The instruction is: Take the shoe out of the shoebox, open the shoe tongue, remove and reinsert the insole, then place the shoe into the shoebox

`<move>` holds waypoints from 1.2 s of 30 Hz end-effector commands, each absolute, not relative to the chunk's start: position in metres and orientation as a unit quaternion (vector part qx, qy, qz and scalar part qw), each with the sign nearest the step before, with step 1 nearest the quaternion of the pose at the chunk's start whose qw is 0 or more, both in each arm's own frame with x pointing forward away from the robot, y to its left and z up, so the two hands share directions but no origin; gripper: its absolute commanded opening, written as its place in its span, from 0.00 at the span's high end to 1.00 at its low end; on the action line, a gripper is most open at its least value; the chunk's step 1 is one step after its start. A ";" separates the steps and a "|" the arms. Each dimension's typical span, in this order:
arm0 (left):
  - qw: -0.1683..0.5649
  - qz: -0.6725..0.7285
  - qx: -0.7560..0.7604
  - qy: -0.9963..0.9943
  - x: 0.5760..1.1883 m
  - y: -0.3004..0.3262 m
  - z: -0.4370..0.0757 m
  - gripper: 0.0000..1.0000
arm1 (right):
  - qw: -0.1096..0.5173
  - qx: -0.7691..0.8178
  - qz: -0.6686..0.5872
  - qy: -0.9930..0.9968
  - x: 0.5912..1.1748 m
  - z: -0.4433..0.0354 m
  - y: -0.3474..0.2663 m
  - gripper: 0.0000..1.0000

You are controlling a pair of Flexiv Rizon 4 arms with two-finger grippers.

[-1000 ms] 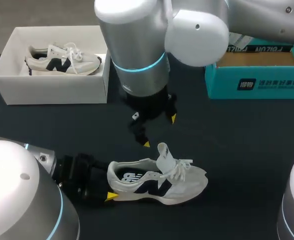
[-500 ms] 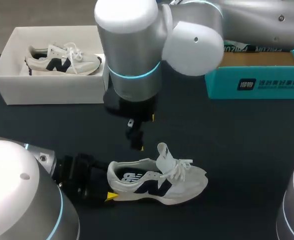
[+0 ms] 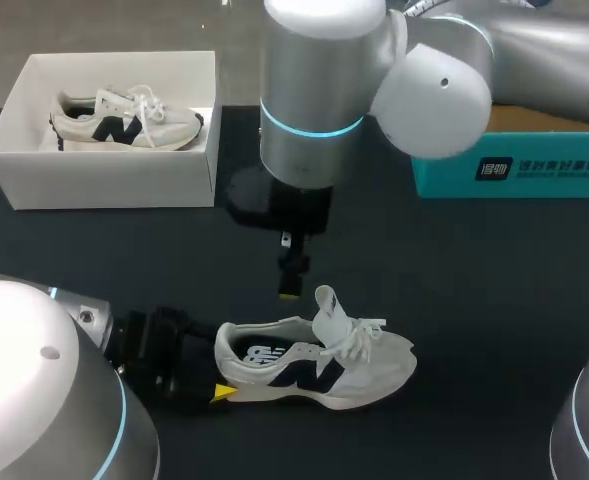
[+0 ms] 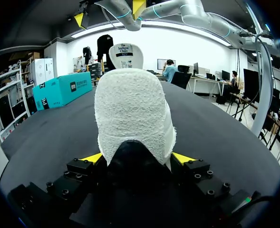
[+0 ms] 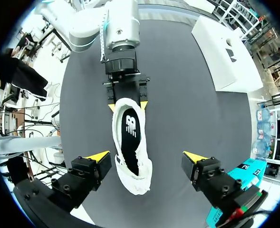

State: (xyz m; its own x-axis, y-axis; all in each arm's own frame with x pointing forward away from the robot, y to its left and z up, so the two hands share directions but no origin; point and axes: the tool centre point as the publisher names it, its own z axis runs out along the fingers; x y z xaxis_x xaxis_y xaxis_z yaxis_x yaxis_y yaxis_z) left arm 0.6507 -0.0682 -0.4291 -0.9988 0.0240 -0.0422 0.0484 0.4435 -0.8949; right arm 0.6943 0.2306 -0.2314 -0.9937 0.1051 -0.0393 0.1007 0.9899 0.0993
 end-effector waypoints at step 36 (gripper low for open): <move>0.011 -0.526 0.021 0.850 0.652 -0.066 -0.436 1.00 | -0.083 0.108 0.026 0.990 0.667 -0.305 0.266 1.00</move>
State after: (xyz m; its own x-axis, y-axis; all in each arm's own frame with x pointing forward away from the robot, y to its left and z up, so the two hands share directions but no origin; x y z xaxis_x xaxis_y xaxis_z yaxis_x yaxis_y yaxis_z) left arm 0.6507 -0.0682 -0.4291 -0.9988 0.0240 -0.0422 0.0485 0.4435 -0.8950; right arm 0.6680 0.2668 -0.3052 -0.9632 0.2082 0.1702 0.2165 0.9758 0.0317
